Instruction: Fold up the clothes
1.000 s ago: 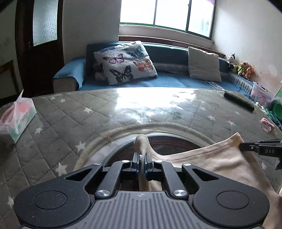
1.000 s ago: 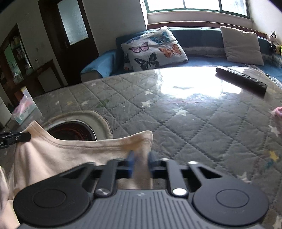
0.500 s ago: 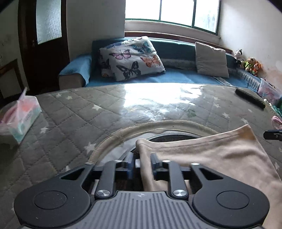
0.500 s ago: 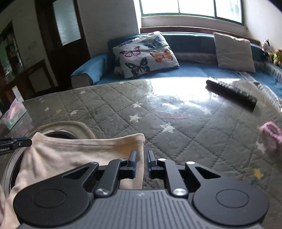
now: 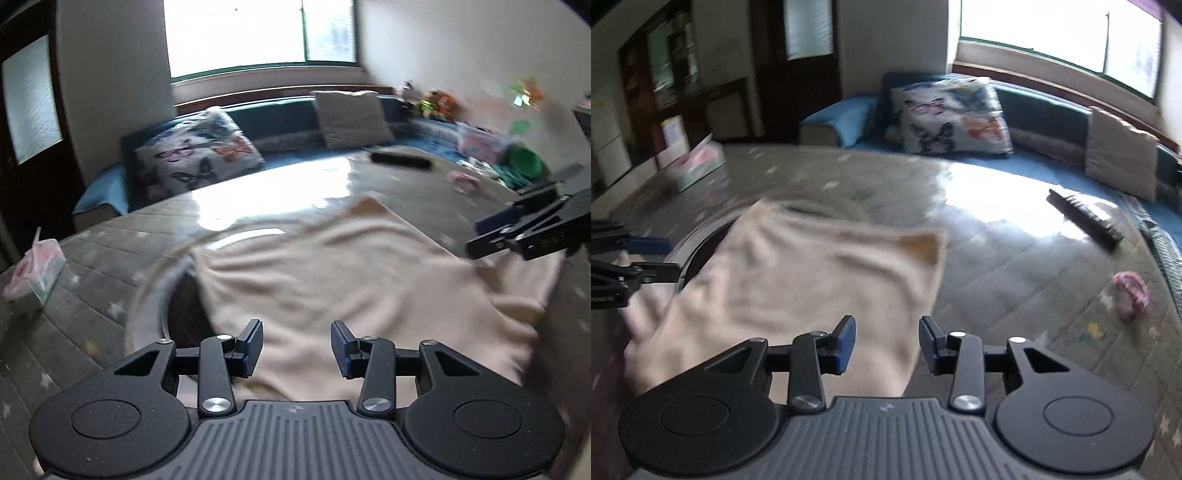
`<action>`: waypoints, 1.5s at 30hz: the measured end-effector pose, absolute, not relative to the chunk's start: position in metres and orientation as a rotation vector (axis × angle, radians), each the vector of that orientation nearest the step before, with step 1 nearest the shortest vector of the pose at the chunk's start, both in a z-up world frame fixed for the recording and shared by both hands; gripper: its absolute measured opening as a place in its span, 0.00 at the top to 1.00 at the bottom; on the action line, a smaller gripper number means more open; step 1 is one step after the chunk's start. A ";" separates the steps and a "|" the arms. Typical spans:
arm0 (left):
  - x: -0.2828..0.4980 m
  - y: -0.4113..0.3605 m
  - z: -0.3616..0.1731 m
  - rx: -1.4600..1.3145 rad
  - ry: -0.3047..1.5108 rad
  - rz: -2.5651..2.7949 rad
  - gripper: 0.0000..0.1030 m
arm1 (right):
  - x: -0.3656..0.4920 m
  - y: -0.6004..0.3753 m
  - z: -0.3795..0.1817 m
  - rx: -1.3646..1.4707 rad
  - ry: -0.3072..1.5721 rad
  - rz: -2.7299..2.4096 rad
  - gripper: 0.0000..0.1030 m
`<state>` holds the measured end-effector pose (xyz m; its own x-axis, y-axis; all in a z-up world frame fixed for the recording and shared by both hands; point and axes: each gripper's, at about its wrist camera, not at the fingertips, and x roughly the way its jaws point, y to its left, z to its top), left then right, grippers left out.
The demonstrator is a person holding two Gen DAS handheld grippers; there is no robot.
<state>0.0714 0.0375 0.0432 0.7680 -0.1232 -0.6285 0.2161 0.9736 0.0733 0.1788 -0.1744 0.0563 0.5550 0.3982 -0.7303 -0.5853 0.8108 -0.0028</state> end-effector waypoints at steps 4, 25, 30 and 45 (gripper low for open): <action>0.042 0.020 0.032 0.174 0.662 -0.217 0.57 | 0.131 -0.166 0.044 -0.340 0.790 0.664 0.63; -0.013 0.005 0.012 0.225 0.639 -0.233 0.46 | 0.046 -0.151 0.024 -0.382 0.706 0.765 0.63; -0.015 0.013 0.008 0.173 0.659 -0.184 0.46 | 0.040 -0.138 0.008 -0.411 0.720 0.769 0.79; -0.011 0.118 0.009 -0.031 0.692 0.135 0.47 | 0.041 -0.116 0.021 -0.355 0.659 0.845 0.77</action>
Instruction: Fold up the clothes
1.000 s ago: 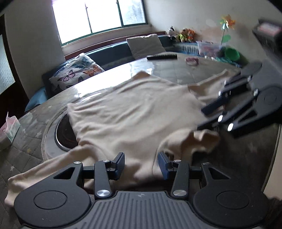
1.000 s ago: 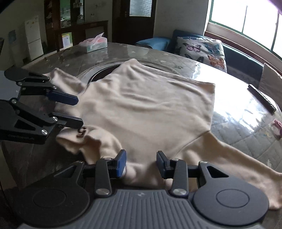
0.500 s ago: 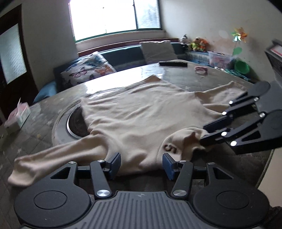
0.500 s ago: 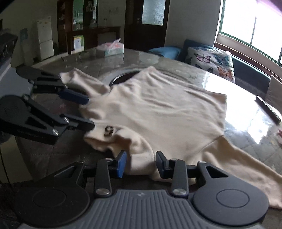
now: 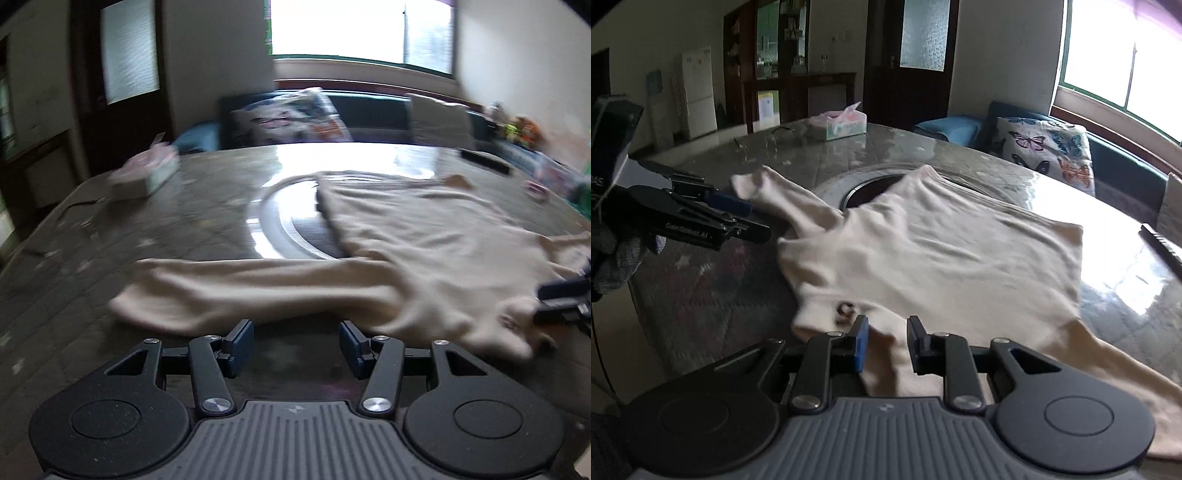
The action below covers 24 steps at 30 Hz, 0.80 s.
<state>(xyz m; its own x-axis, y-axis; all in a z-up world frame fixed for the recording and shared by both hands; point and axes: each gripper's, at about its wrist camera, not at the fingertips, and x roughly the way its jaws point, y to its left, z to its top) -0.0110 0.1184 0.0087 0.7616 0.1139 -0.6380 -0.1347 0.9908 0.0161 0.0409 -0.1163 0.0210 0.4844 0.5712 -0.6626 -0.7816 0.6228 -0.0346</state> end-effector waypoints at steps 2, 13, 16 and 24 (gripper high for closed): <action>-0.009 0.135 0.009 -0.055 0.694 0.170 0.47 | 0.046 -0.111 0.014 -0.345 0.676 0.841 0.72; -0.007 0.213 0.008 -0.221 0.657 0.453 0.48 | 0.054 -0.111 0.002 -0.311 0.727 0.831 0.68; -0.010 0.224 0.003 -0.268 0.674 0.466 0.55 | 0.055 -0.110 0.002 -0.310 0.729 0.831 0.68; 0.010 0.229 0.009 -0.242 0.642 0.442 0.95 | 0.055 -0.111 0.001 -0.305 0.731 0.831 0.67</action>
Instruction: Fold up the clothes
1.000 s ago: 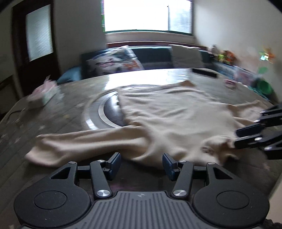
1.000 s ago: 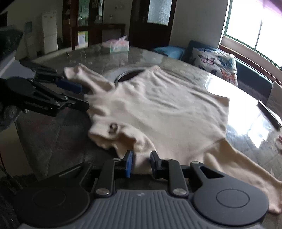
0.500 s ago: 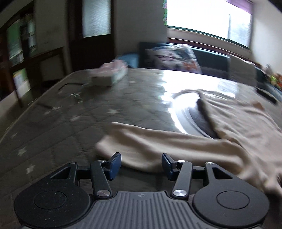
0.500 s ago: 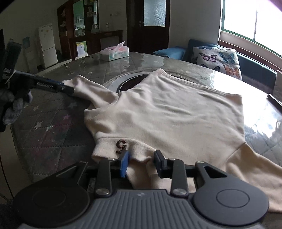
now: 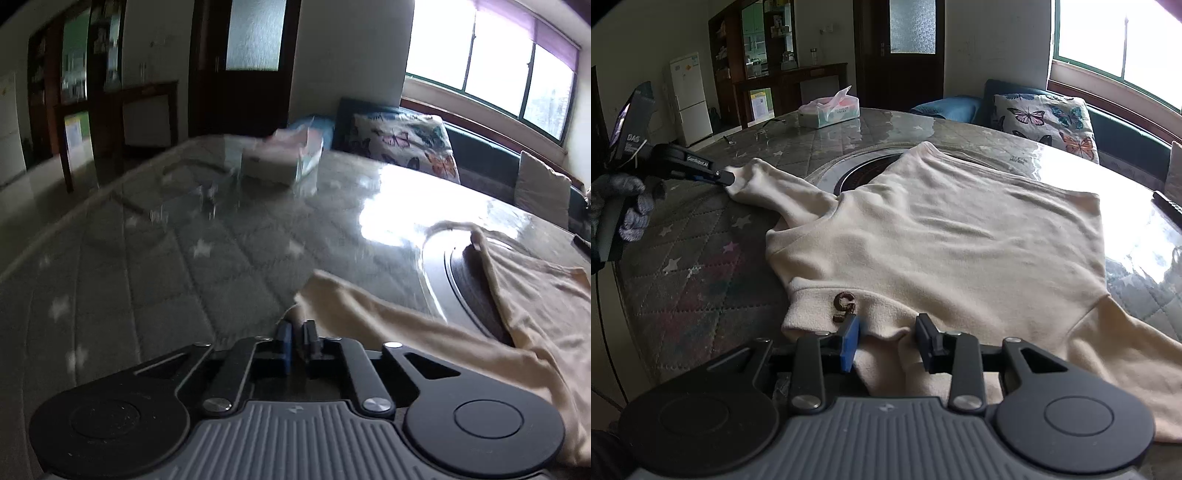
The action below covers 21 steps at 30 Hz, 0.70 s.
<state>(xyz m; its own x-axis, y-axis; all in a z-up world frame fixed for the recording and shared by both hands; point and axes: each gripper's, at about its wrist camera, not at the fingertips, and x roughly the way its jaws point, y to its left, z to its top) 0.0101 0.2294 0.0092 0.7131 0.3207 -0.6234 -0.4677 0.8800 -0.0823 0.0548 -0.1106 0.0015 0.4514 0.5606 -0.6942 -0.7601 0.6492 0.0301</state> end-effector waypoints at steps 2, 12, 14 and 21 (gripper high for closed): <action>0.020 0.228 0.016 -0.214 0.615 0.457 0.96 | 0.055 -0.111 0.001 -0.305 0.732 0.832 0.67; 0.042 0.215 0.038 -0.127 0.585 0.459 0.96 | 0.051 -0.098 0.015 -0.355 0.705 0.863 0.67; 0.043 0.215 0.040 -0.123 0.590 0.452 0.96 | 0.048 -0.085 0.022 -0.381 0.675 0.912 0.67; 0.044 0.221 0.048 -0.129 0.578 0.439 0.96 | 0.038 -0.021 0.021 -0.476 0.615 1.066 0.69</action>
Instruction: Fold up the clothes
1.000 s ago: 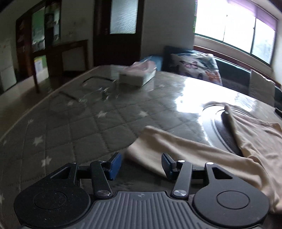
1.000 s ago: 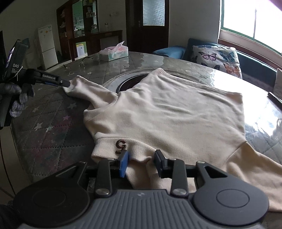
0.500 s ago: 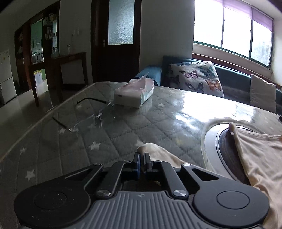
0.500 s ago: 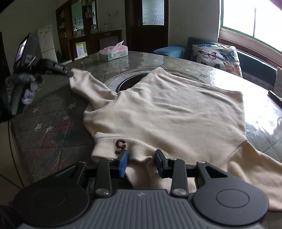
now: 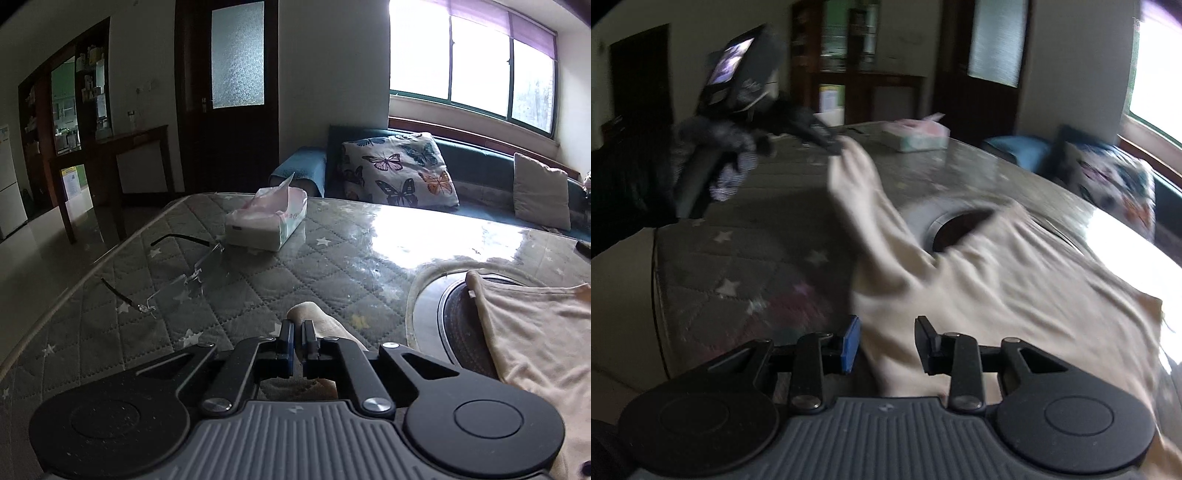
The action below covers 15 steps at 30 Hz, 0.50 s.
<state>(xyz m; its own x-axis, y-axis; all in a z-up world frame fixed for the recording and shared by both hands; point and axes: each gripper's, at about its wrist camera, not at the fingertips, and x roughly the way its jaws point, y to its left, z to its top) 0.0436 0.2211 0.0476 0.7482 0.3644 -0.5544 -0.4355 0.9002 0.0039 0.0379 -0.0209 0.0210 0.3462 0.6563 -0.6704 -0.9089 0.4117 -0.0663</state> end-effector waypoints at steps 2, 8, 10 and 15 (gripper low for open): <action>0.044 0.222 0.048 -0.129 0.581 0.436 0.96 | 0.038 -0.004 0.015 -0.498 0.615 1.082 0.70; 0.039 0.223 0.052 -0.142 0.567 0.428 0.96 | 0.040 0.019 -0.005 -0.525 0.647 1.075 0.92; 0.032 0.223 0.057 -0.158 0.554 0.432 0.96 | 0.038 0.017 -0.003 -0.514 0.646 1.071 0.98; 0.018 0.220 0.052 -0.142 0.558 0.460 0.96 | 0.035 0.000 0.007 -0.444 0.680 1.144 0.99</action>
